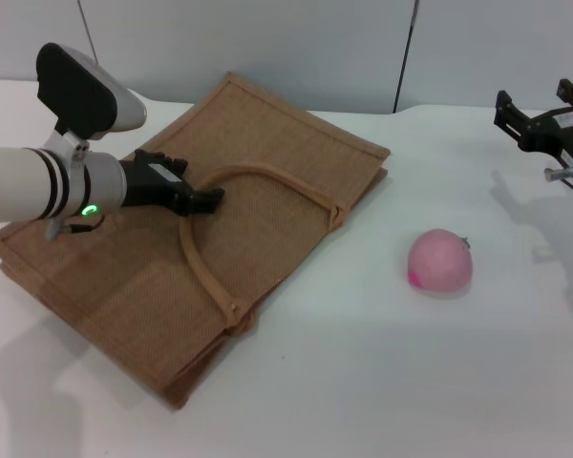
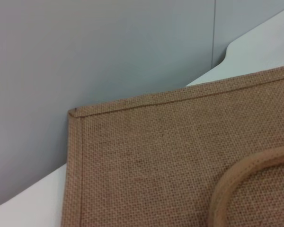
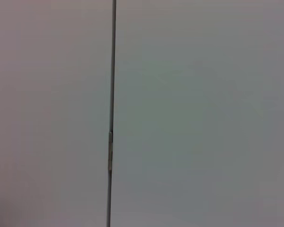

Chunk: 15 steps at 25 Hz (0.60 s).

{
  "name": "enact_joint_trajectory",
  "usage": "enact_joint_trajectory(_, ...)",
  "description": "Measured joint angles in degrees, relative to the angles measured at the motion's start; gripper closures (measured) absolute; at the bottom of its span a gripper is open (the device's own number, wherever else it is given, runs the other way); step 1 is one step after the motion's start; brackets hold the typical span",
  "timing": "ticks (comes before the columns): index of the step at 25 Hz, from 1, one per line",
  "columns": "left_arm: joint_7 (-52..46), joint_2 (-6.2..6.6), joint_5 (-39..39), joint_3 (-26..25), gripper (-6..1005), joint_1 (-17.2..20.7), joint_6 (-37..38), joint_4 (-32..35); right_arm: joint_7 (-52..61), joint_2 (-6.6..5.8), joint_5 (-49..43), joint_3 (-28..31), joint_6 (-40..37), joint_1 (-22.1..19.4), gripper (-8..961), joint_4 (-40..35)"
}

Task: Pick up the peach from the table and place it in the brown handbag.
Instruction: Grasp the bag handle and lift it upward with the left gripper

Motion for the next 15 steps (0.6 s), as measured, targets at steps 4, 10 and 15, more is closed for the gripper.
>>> enact_joint_trajectory(4, 0.2, -0.18, -0.1, 0.0, 240, -0.1, 0.9, -0.3, 0.0, 0.00, 0.0, 0.0, 0.0, 0.0, 72, 0.0)
enact_joint_trajectory(10, 0.4, -0.33, -0.5, 0.0, 256, -0.7, 2.9, -1.7, 0.0, 0.00, 0.0, 0.0, 0.2, 0.1, 72, 0.0)
enact_joint_trajectory(15, 0.3, -0.36, -0.5, 0.0, 269, -0.8, 2.6, -1.7, 0.0, 0.00, 0.0, 0.0, 0.7, 0.3, 72, 0.0)
